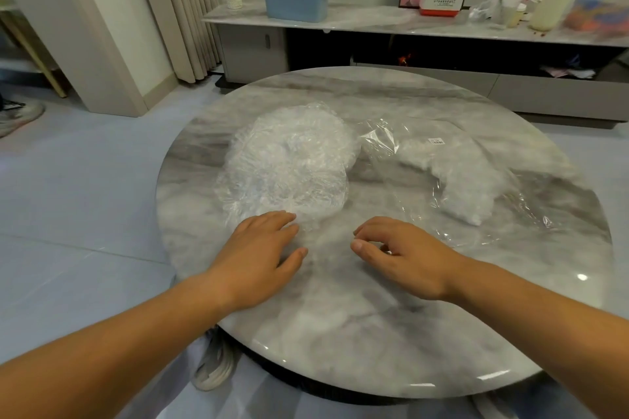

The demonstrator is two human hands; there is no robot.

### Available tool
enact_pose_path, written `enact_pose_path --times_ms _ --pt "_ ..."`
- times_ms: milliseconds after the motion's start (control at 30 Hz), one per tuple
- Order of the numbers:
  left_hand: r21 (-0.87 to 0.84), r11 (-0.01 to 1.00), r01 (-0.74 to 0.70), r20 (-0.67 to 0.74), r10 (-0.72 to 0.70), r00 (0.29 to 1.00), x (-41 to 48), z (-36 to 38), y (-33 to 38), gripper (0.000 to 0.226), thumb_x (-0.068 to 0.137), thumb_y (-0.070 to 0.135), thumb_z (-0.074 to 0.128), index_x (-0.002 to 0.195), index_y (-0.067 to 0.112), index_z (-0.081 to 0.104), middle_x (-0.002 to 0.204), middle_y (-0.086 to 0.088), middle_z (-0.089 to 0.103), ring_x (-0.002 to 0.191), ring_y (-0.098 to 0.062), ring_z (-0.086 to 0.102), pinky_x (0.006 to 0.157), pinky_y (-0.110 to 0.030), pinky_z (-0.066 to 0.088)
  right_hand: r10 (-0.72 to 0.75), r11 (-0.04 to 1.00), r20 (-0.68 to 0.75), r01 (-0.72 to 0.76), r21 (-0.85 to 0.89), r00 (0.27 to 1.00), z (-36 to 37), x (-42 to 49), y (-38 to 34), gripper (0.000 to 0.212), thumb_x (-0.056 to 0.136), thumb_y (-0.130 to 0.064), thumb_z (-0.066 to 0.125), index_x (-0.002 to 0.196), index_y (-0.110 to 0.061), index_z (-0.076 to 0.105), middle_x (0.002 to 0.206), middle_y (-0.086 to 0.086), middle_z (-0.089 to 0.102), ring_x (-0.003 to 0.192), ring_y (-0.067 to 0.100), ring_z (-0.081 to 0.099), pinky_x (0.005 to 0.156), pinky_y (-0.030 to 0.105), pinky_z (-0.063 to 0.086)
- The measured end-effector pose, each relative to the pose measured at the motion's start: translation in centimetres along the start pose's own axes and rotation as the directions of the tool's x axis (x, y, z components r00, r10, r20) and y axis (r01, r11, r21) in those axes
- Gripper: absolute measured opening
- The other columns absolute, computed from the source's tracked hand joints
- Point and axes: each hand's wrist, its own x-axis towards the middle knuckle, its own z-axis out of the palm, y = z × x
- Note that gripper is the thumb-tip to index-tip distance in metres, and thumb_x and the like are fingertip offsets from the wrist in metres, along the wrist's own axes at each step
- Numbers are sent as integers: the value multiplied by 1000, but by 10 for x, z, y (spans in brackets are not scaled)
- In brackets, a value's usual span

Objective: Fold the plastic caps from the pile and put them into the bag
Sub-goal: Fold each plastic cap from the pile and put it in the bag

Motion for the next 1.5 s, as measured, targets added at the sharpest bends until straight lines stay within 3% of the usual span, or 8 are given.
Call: enact_pose_path --times_ms 467,667,800,933,1100,1200,1333,1500 --pt "-60 998 -10 -9 10 1000 1 -13 -4 69 89 60 29 127 15 65 131 4 63 121 -16 56 105 -31 41 -40 997 21 41 -68 999 3 0 6 54 94 -66 34 112 -30 69 117 -20 59 103 -2 57 91 21 48" --pt "-92 995 -40 -193 22 981 0 -15 -1 63 92 54 33 127 13 64 129 2 63 119 -17 56 101 -28 38 -63 995 -12 62 -73 998 2 -1 3 48 97 -60 36 118 -30 67 139 -18 49 118 -1 51 95 19 45" --pt "-37 987 -158 -313 139 940 -4 -24 4 54 97 46 42 134 13 62 135 2 62 124 -14 53 103 -32 42 -108 994 -151 104 -34 983 1 -7 0 51 95 -64 38 127 -34 63 159 -20 28 140 2 35 105 27 44" --pt "-8 923 -386 -252 371 894 -19 -23 19 46 97 42 51 130 13 66 132 0 65 121 -16 59 101 -34 49 -389 899 -198 324 -295 900 -4 -23 -5 43 97 -58 45 122 -35 71 167 -10 21 154 14 14 119 39 28" --pt "-111 826 -553 -151 536 831 -38 -9 44 35 97 36 57 117 11 72 119 0 69 107 -17 64 86 -36 50 -456 811 -51 390 -437 889 11 -53 0 39 99 -55 46 112 -33 77 149 -7 54 149 20 33 120 41 28" --pt "-131 799 -587 -179 563 807 -46 0 48 34 96 33 60 118 11 72 119 0 70 109 -17 65 89 -35 50 -426 850 -14 395 -348 904 23 -68 8 44 103 -48 41 103 -24 78 114 -10 73 120 17 61 112 30 37" --pt "-229 855 -465 -123 448 885 -51 8 45 49 95 50 58 138 24 58 128 16 62 121 -2 54 99 -29 46 -356 915 -29 342 -214 934 30 -89 16 43 104 -39 42 91 -14 74 94 -4 72 94 18 65 86 35 50" --pt "-327 895 -305 -94 290 952 -46 14 45 61 84 72 58 133 37 55 116 25 58 112 4 52 96 -25 47 -228 973 -153 228 -19 962 35 -103 20 35 98 -41 49 107 -21 76 107 -12 72 103 4 64 88 21 49"
